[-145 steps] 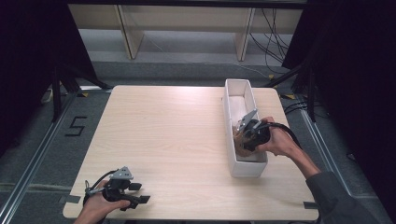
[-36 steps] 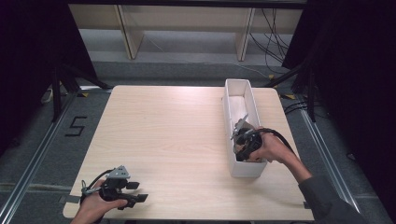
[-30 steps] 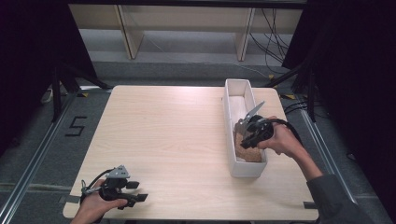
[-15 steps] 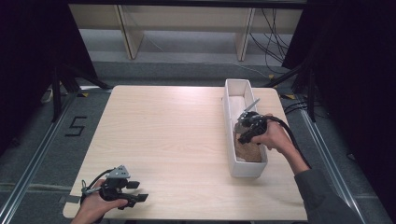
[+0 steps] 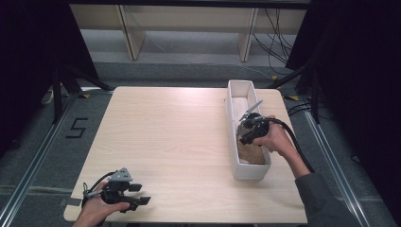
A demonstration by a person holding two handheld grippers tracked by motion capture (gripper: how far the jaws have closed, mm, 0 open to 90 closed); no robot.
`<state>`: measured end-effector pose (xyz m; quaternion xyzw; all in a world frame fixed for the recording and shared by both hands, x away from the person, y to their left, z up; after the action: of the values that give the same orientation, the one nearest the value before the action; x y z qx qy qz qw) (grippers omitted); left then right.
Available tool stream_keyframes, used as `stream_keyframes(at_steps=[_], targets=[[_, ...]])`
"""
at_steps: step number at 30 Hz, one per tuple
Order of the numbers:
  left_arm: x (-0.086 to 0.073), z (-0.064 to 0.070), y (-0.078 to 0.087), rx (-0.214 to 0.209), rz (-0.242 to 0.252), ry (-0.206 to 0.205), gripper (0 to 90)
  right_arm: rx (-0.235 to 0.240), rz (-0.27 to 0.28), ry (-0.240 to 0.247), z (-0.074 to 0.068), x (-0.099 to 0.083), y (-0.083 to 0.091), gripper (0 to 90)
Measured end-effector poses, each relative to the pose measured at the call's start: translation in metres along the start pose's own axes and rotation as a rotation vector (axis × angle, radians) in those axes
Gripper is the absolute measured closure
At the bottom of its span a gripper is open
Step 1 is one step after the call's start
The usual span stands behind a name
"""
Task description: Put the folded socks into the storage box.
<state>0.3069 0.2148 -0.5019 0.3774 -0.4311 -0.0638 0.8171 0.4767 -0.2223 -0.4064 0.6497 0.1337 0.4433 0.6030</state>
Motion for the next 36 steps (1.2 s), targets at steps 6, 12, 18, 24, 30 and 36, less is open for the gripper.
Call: stream_keyframes(at_steps=[6, 12, 18, 24, 30, 36], targets=[[0.001, 0.000, 0.000, 0.012, 0.014, -0.002, 34.9, -0.014, 0.115, -0.148, 0.008, -0.013, 0.028, 72.7], [0.002, -0.001, 0.000, 0.023, 0.020, -0.008, 34.3, 0.011, 0.192, -0.194, 0.010, -0.030, 0.038, 68.3], [0.002, -0.002, 0.001, 0.020, 0.021, -0.009, 33.4, 0.003, 0.265, -0.245, 0.005, -0.049, 0.049, 48.6], [0.001, -0.003, 0.002, 0.029, -0.001, -0.026, 32.8, 0.019, 0.313, -0.398, 0.004, -0.067, 0.058, 36.0], [0.000, -0.004, 0.001, 0.043, 0.023, -0.007, 31.2, 0.004, 0.329, -0.430, 0.002, -0.084, 0.066, 30.5], [0.000, -0.006, 0.001, 0.039, 0.012, -0.023, 30.6, 0.003, 0.335, -0.463, -0.003, -0.105, 0.071, 25.3]])
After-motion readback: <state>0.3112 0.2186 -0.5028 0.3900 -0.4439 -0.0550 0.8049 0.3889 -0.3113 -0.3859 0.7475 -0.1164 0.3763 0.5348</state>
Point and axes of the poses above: each handheld gripper's, and its own axes: y roughly backward along the jaws, x roughly out of its top, z roughly to its right, the point moved 1 cm from there along -y, roughly forward along the jaws, and after that the axes turned 7 degrees about -x, right-handed, at the moved point
